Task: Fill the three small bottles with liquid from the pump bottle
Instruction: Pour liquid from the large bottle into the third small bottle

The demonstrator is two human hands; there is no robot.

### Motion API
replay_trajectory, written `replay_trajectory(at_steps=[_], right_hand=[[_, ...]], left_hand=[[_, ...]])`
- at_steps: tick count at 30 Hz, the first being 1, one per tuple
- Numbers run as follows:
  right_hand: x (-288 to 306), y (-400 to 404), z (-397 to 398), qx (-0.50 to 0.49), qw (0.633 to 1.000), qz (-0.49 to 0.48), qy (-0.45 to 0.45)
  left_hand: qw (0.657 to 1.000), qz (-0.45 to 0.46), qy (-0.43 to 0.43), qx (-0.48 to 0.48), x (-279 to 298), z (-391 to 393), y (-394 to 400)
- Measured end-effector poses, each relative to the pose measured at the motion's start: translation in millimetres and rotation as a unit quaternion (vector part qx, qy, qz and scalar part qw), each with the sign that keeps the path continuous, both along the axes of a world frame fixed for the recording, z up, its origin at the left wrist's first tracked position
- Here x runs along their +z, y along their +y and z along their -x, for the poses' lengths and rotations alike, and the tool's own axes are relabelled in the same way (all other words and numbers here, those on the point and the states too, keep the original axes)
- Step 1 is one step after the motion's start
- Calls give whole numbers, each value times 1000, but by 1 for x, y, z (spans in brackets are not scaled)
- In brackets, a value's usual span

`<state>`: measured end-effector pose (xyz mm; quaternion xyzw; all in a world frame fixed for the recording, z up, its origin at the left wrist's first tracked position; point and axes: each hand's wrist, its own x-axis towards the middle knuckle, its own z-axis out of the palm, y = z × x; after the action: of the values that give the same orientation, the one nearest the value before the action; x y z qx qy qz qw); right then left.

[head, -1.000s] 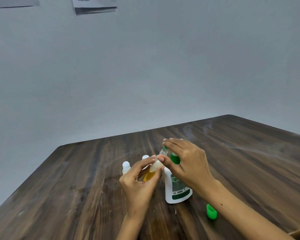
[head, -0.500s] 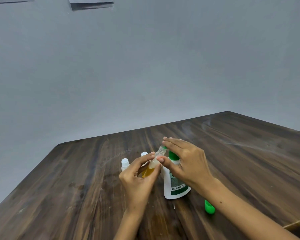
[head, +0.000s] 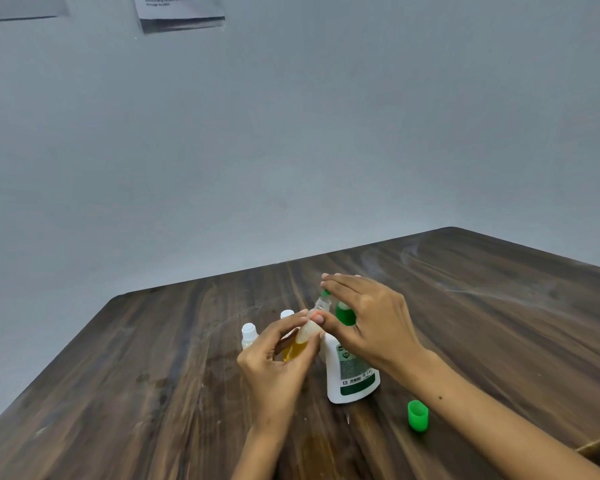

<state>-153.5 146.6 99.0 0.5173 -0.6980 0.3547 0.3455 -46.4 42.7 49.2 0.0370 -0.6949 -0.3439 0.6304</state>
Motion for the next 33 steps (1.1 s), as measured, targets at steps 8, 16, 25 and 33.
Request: replay_trajectory(at_steps=[8,16,25,33], right_hand=[[-7,0,-3,0,1000,3,-17],[7,9,10,43,994,-96,14],[-4,2,4,56,996,-50,-41],[-1,1,2,55,994,-50,-74]], left_hand=[[1000,-16,-3,-3,0,0,-1],[997,-76,-1,-32,0,1,-1],[995,-97,3,-36,1,2,0],[999,-32,-8,9,0,1,-2]])
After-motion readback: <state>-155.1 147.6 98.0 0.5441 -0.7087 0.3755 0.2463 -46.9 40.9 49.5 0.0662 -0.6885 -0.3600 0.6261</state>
